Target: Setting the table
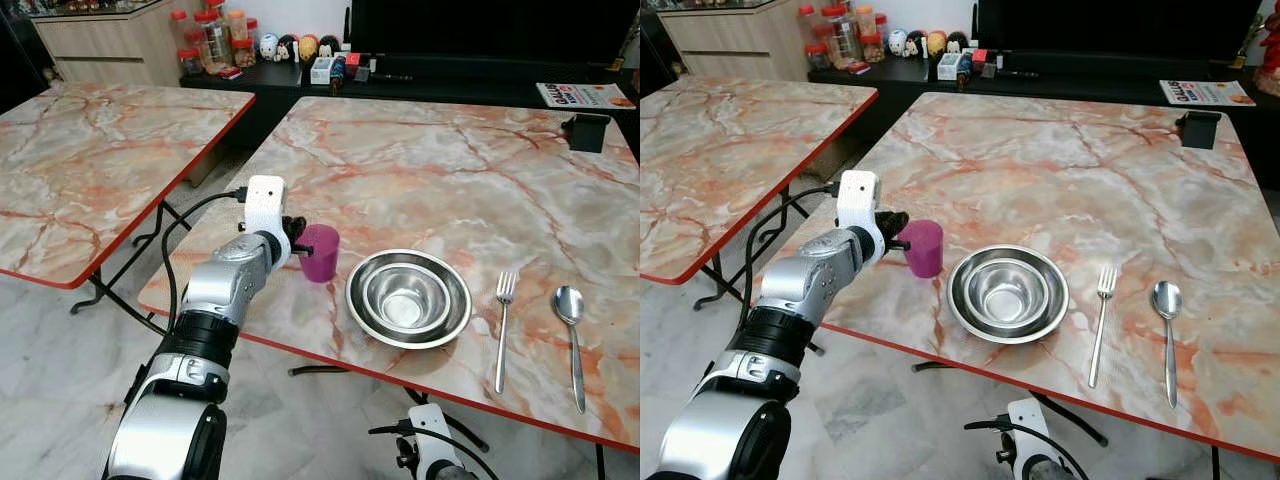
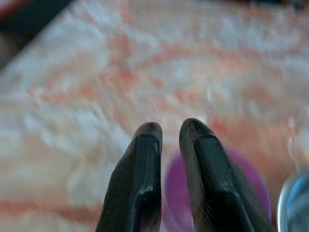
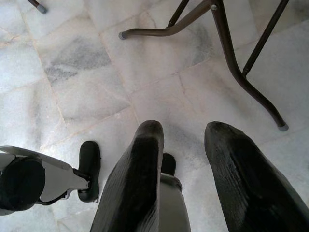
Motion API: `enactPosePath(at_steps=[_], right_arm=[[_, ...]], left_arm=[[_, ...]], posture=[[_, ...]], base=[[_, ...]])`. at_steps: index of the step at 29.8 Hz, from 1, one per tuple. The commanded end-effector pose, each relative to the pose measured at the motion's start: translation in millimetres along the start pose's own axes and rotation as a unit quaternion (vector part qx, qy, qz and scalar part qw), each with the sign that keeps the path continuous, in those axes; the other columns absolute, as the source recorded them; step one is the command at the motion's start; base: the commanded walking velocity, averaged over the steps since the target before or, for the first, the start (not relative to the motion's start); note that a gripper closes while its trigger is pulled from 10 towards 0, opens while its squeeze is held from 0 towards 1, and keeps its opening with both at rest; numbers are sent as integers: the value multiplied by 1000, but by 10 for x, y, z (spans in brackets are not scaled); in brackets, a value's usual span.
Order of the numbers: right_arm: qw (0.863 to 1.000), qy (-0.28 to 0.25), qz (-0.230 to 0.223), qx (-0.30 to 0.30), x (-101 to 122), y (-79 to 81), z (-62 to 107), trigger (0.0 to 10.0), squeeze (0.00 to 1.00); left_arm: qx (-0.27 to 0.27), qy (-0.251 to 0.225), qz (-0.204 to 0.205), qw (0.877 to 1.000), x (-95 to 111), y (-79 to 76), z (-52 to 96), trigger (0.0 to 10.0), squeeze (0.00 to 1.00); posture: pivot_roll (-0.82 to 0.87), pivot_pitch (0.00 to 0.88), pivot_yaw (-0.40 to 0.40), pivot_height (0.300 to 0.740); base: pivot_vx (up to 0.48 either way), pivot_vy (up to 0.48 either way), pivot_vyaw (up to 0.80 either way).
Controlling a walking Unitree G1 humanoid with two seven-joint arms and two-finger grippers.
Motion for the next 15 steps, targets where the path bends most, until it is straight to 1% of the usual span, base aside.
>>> enactPosePath(at_steps=[1,2,3,4,5,7,8,9,10,11,12,13,14,15], right_arm=[[1000,-6,-6,-1,31,10,-5,10000,0],[1000,-6,-6,-1,31,10,-5,10000,0],[1000,-6,-6,-1,33,11,-6,10000,0],[1000,-6,-6,-1,37,13,-7,10000,0],[1000,-7,-6,-1,40,15,-7,10000,0],[1000,-7,-6,0,47,19,-9,10000,0],[1000,-8,-6,0,51,22,-10,10000,0],[1000,-8,-6,0,51,22,-10,10000,0],[1000,-8,-7,0,55,27,-12,10000,0],[1000,-8,-7,0,57,29,-12,10000,0],[1000,-8,-7,0,57,29,-12,10000,0],[1000,-9,-7,0,61,32,-13,10000,0],[1000,-9,-8,0,63,34,-14,10000,0],[1000,-9,-8,0,63,34,-14,10000,0]], left_arm=[[23,-79,-5,997,317,151,81,10000,0],[27,-85,-4,996,335,171,90,10000,0],[45,-98,-11,994,375,256,117,10000,0],[78,-119,-33,989,438,413,172,10000,0],[103,-129,-55,985,467,536,215,10000,0],[166,-138,-98,972,480,826,311,10000,0],[203,-140,-113,962,464,1011,377,10000,0],[203,-140,-113,962,464,1011,377,10000,0],[247,-135,-117,952,402,1277,477,10000,0],[261,-134,-120,948,380,1365,516,10000,0],[261,-134,-120,948,380,1365,516,10000,0],[313,-124,-133,932,293,1689,686,10000,0],[345,-115,-139,921,227,1889,809,10000,0],[345,-115,-139,921,227,1889,809,10000,0]], posture=[[-218,0,70,740],[-218,0,70,740],[-218,0,70,740],[-214,0,69,740],[-214,0,69,740],[-210,0,69,740],[-211,0,70,740],[-211,0,70,740],[-212,0,72,740],[-213,0,72,740],[-213,0,72,740],[-212,0,72,740],[-211,0,72,740],[-211,0,72,740]], base=[[0,0,0],[0,0,0],[0,0,0],[0,0,0],[0,0,0],[0,0,0],[0,0,0],[0,0,0],[0,0,0],[0,0,0],[0,0,0],[0,0,0],[0,0,0],[0,0,0]])
Point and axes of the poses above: a point about 5 cm out from each wrist's last joint towards the gripper, its own z axis pointing back from the gripper into the wrist, its own x axis along the axis of the wrist's last joint, y = z × x, the point moved 6 cm from there along -z, pointing out of the wrist towards the gripper, and after that the axes turned 8 degrees about z, right-handed, at the moved point
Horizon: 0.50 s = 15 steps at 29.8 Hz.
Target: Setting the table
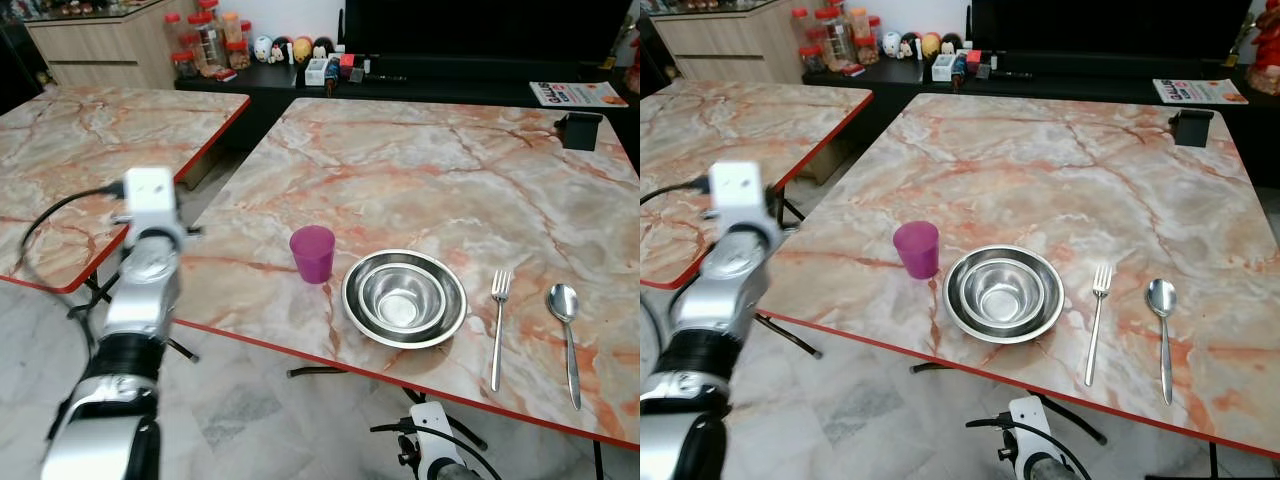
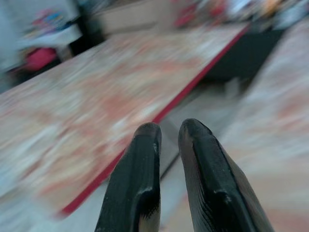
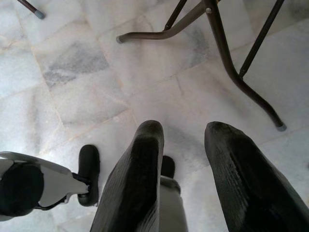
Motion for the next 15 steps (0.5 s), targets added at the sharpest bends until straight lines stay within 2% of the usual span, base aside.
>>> enactPosePath(at_steps=[1,2,4,6,10,11,12,13,15], right_arm=[[1000,-5,-7,-1,25,17,-5,10000,0],[1000,-5,-6,-1,24,19,-5,10000,0],[1000,-4,-6,0,23,20,-5,10000,0],[1000,-4,-7,-1,21,22,-5,10000,0],[1000,-4,-8,-1,23,21,-5,10000,0],[1000,-4,-9,-1,22,19,-5,10000,0],[1000,-4,-10,-2,21,15,-5,10000,0],[1000,-4,-11,-3,21,13,-4,10000,0],[1000,-4,-12,-4,19,9,-4,10000,0]], left_arm=[[47,9,-20,999,-150,297,18,10000,0],[66,23,-39,997,-289,447,53,10000,0],[85,38,-56,994,-434,576,102,10000,0],[115,92,-93,985,-829,799,259,10000,0],[126,107,-100,981,-955,865,330,10000,0],[130,123,-111,977,-1072,903,391,10000,0],[127,188,-128,965,-1493,955,634,10000,0],[122,220,-124,960,-1683,957,765,10000,0],[109,258,-120,953,-1897,926,918,10000,0]], posture=[[-208,0,71,740],[-207,0,71,740],[-205,0,72,740],[-202,0,71,740],[-202,0,71,740],[-203,0,73,740],[-205,0,72,740],[-206,0,74,740],[-207,0,74,740]], base=[[0,0,0],[0,0,0],[0,0,0],[0,0,0],[0,0,0],[0,0,0],[0,0,0],[0,0,0],[0,0,0]])
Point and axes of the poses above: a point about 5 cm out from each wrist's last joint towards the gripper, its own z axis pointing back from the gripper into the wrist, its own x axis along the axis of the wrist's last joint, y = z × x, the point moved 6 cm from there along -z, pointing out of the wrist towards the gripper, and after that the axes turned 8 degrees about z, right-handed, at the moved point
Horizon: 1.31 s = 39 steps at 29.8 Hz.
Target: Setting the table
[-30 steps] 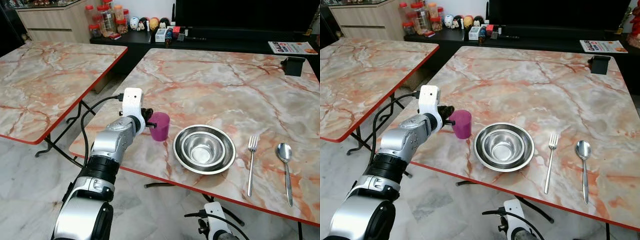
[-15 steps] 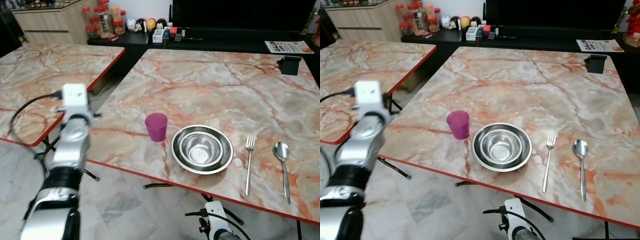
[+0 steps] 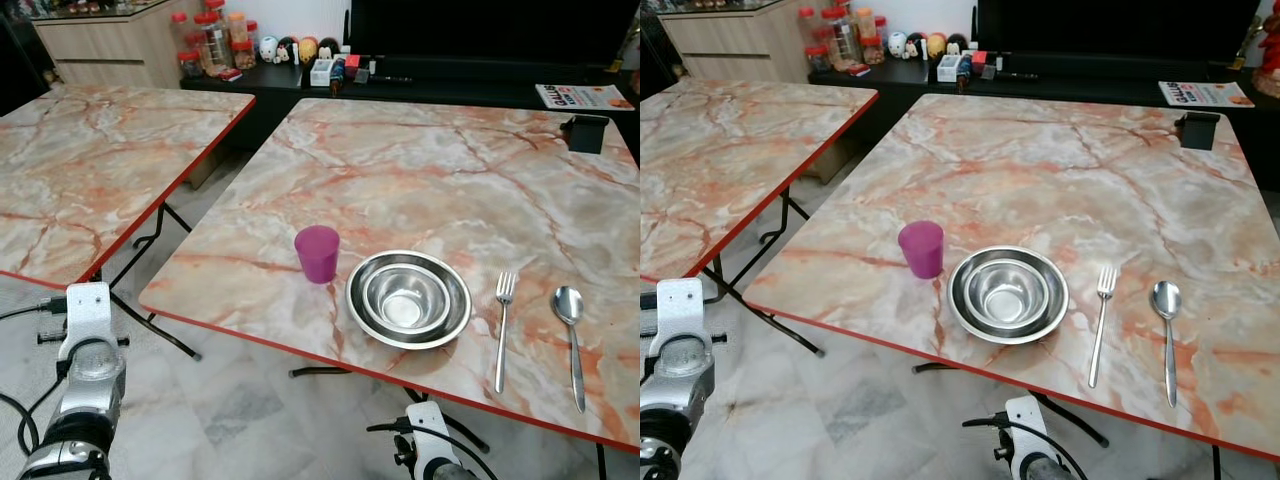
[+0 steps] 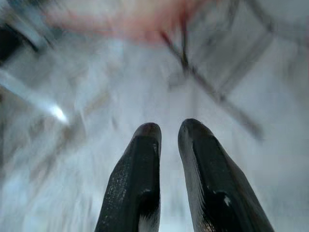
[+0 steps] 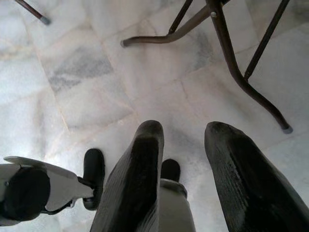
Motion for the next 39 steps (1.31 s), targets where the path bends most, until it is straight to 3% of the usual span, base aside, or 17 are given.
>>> enactPosePath(at_steps=[1,5,8,9,11,12,16,17,20,22,30,39], right_arm=[[1000,-3,-8,-3,14,5,-2,10000,0],[1000,-2,-9,-5,4,-9,1,10000,0],[1000,-2,-9,-5,4,-9,1,10000,0],[1000,0,-6,-6,-14,-36,7,10000,0],[1000,1,1,-4,-27,-51,12,10000,0],[1000,2,6,-2,-31,-60,13,10000,0],[1000,2,11,-1,-23,-75,12,10000,0],[1000,2,11,-1,-23,-75,12,10000,0],[1000,2,15,1,-11,-67,9,10000,0],[1000,3,14,2,-17,-61,8,10000,0],[1000,17,13,-2,-93,-50,19,10000,0],[999,34,33,-4,-162,-41,27,10000,0]], left_arm=[[-26,54,-15,998,-348,-75,81,10000,0],[-101,133,-6,986,-826,-365,310,10000,0],[-101,132,-6,986,-827,-365,309,10000,0],[-160,183,13,970,-1105,-639,535,10000,0],[-210,220,18,952,-1292,-873,744,10000,0],[-242,237,2,941,-1387,-1008,875,10000,0],[-280,260,-12,924,-1514,-1181,1068,10000,0],[-280,260,-12,924,-1514,-1181,1068,10000,0],[-309,283,-58,906,-1679,-1263,1255,10000,0],[-313,287,-64,903,-1704,-1277,1286,10000,0],[-329,280,-59,900,-1630,-1377,1294,10000,0],[-322,289,-60,900,-1683,-1330,1306,10000,0]], posture=[[-210,0,74,740],[-221,0,80,740],[-221,0,80,740],[-225,0,65,740],[-222,0,57,740],[-218,0,50,740],[-220,0,44,740],[-220,0,44,740],[-222,0,44,740],[-222,0,44,740],[-237,0,57,740],[-236,0,61,740]], base=[[0,0,0],[0,0,0],[0,0,0],[0,0,0],[0,0,0],[0,0,0],[0,0,0],[0,0,0],[0,0,0],[0,0,0],[0,0,0],[0,0,427]])
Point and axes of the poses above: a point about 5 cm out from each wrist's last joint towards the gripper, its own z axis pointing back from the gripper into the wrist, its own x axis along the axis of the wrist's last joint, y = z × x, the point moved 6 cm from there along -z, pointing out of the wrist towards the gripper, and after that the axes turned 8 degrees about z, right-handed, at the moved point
